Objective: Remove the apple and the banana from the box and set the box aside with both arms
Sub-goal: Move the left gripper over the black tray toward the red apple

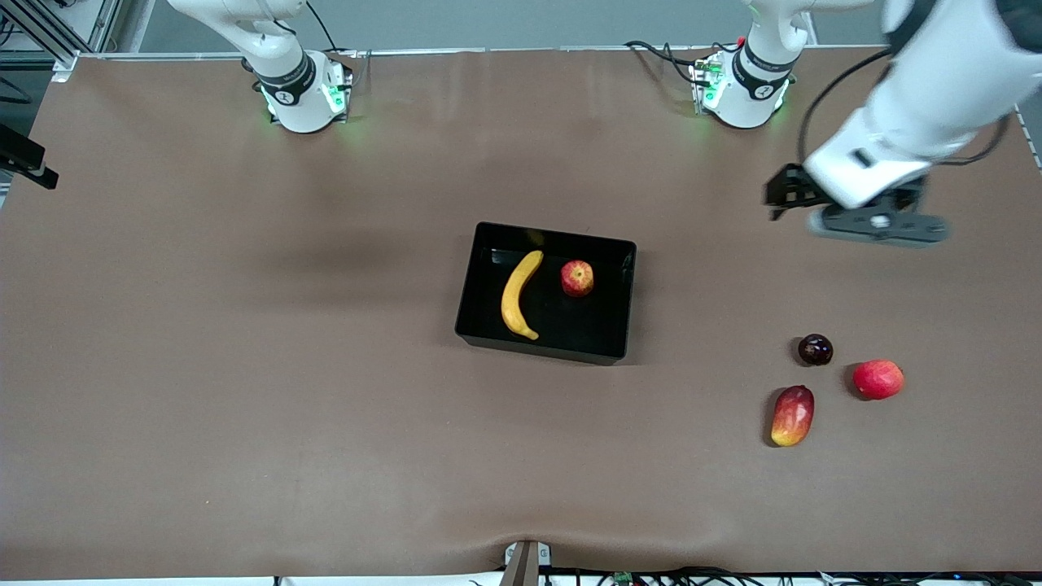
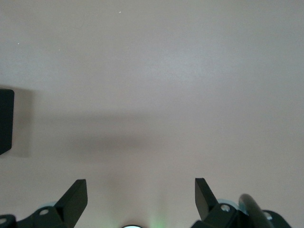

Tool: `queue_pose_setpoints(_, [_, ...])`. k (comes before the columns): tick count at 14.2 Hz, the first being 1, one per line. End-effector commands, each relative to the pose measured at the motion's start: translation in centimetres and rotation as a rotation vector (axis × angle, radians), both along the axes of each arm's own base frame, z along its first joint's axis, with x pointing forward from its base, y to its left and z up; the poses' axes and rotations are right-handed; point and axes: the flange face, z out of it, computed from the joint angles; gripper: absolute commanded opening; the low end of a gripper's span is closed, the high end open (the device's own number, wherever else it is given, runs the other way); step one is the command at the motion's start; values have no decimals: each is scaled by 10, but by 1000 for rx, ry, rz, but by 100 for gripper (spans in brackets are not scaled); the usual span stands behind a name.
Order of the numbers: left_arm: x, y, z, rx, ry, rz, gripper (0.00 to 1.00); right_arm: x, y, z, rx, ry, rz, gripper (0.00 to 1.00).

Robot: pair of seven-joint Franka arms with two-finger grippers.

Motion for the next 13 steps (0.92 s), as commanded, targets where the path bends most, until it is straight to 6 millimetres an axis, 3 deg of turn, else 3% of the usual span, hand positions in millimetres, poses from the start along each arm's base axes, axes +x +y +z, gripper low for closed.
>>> queue_pose_setpoints(1, [-9,-46,-29,-8,0,23,100,1,-5,1,12,1,3,100])
queue_pose_setpoints(5, [-21,-126,-88,2,14,52,100,10,-7,-8,3,3,-3,100])
queue_pose_setpoints(8, [-34,-185,-149,46,4,110,100,21,-8,-5,-6,-63,-1,100])
queue_pose_setpoints(10, [-40,-215,-185,51,-13,135,100,27,-10,-10,-9,-69,-3,100])
queue_pose_setpoints(13, [-47,-241,-230,49,-19,134,100,31,-12,-11,-16,-90,-6,100])
